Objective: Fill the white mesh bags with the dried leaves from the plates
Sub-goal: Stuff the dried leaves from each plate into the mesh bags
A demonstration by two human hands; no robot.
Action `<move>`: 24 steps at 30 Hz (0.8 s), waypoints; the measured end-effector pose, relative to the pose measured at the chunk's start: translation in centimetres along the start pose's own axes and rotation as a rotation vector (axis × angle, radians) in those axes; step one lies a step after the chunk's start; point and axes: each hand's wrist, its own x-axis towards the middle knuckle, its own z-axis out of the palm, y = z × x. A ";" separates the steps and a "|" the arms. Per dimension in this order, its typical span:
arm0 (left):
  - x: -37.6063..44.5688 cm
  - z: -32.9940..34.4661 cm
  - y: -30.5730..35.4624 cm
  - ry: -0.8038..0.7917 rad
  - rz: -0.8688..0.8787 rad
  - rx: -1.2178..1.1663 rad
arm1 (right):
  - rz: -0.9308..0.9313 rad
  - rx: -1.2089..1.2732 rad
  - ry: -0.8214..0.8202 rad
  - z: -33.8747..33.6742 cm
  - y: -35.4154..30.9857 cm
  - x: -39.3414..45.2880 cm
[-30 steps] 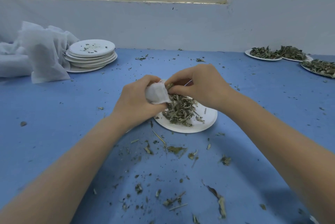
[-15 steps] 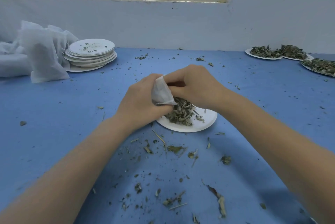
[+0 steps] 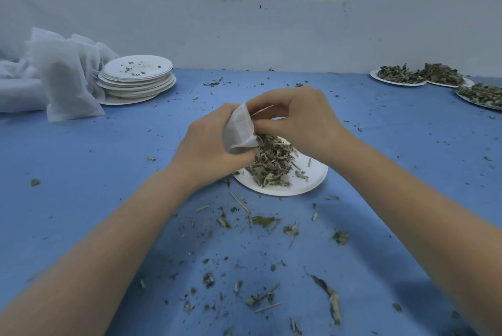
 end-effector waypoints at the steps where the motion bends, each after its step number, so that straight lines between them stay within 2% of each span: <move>1: 0.0 0.0 0.0 -0.002 0.007 0.026 | 0.012 -0.016 0.029 0.1 0.0 0.1; 6: 0.0 0.4 0.1 -0.003 0.014 0.101 | 0.031 -0.131 0.028 0.7 0.1 0.4; 9: -0.1 0.7 0.4 -0.022 0.002 0.080 | 0.016 -0.265 -0.110 1.5 -0.1 0.4; 13: -0.1 0.9 0.6 -0.065 0.006 0.104 | 0.037 -0.213 -0.328 1.1 -0.1 0.5; 15: 0.0 0.6 0.5 -0.057 0.012 0.123 | 0.010 -0.191 -0.381 0.3 0.0 0.4; 17: 0.1 0.3 0.3 -0.025 0.022 0.148 | -0.027 -0.115 -0.357 -0.7 -0.2 0.2; 20: 0.3 -0.4 -0.3 0.024 -0.015 0.189 | -0.023 0.051 -0.216 -2.1 0.2 0.0; 22: 0.5 -0.9 -0.7 0.006 -0.038 0.229 | 0.023 -0.068 -0.108 -2.6 0.8 -0.2; 24: 0.6 -1.1 -1.1 -0.025 -0.051 0.277 | 0.078 -0.335 -0.166 -2.6 1.3 -0.7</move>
